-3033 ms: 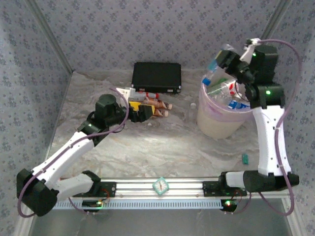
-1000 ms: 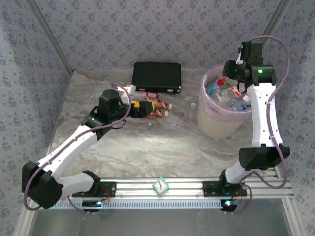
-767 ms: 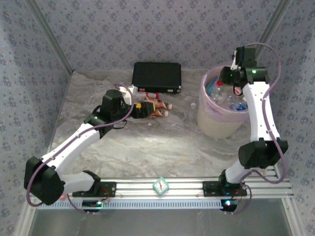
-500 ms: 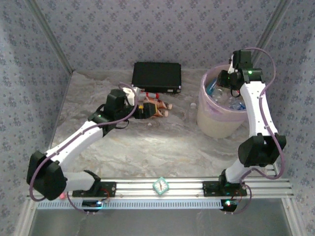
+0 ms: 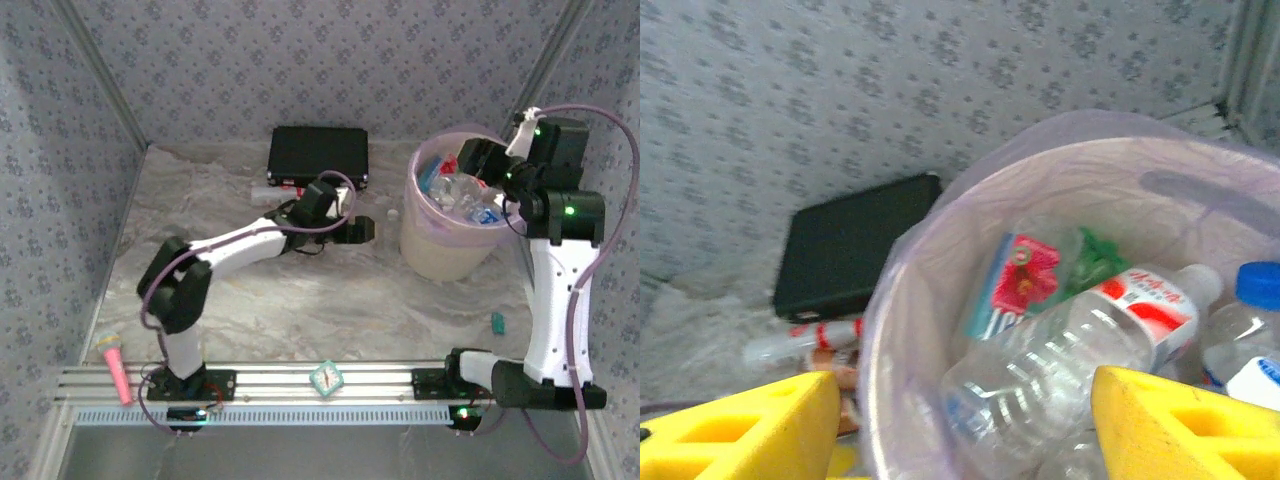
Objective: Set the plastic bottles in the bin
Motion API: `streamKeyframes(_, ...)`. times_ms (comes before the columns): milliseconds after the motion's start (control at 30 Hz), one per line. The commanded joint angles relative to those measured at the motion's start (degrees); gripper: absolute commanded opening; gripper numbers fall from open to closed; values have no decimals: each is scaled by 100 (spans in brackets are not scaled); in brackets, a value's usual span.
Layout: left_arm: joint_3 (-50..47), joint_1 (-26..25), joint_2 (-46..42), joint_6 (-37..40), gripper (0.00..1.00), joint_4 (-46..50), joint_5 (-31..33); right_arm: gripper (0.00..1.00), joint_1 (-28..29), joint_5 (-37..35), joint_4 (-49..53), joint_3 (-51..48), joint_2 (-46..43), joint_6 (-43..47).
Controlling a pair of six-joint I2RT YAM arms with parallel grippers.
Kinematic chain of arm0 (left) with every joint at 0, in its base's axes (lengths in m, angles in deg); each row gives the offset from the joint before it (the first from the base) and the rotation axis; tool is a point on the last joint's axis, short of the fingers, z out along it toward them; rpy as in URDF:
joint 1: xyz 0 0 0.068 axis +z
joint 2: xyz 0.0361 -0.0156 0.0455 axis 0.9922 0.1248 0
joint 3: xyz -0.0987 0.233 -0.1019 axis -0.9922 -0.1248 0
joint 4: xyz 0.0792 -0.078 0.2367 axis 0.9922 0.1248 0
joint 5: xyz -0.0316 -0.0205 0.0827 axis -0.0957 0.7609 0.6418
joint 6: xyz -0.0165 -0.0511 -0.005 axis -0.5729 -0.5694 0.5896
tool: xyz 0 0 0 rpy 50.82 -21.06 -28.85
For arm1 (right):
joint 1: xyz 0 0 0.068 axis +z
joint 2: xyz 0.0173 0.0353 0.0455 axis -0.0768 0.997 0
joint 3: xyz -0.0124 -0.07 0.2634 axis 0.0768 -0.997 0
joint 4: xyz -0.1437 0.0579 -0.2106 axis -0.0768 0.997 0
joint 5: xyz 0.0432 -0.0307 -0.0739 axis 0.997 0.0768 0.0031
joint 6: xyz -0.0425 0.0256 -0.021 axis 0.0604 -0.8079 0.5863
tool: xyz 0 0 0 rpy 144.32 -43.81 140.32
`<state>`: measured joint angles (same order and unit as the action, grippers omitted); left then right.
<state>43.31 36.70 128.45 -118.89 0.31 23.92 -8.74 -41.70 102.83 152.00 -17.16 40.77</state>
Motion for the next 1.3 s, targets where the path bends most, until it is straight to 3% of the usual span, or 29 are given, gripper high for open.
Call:
streamKeyframes(0, 520, -147, 492, -332, 96, -84, -216, 70, -109, 804, 2, -162, -58, -265)
streamKeyframes(100, 632, -167, 962, -629, 95, -565, -521, 74, -133, 1017, 122, -143, -180, -285)
streamKeyframes(467, 1852, -327, 2270, -984, 87, -231, -513, 80, -173, 1273, 335, -158, -500, -299)
streamKeyframes(633, 2136, -328, 2594, -1050, 76, -125, -513, 80, -205, 1286, 407, -121, -546, -238)
streamKeyframes(900, 2136, -327, 2510, -963, 50, 83, -318, 80, -322, 1334, 392, -190, -573, -180)
streamKeyframes(1067, 2144, -295, 2437, -996, 50, 70, -413, 80, -353, 1370, 542, -17, -554, -112)
streamKeyframes(1267, 1345, -128, 1535, -869, 49, -132, -311, 79, -346, 1436, 537, 123, -597, -101)
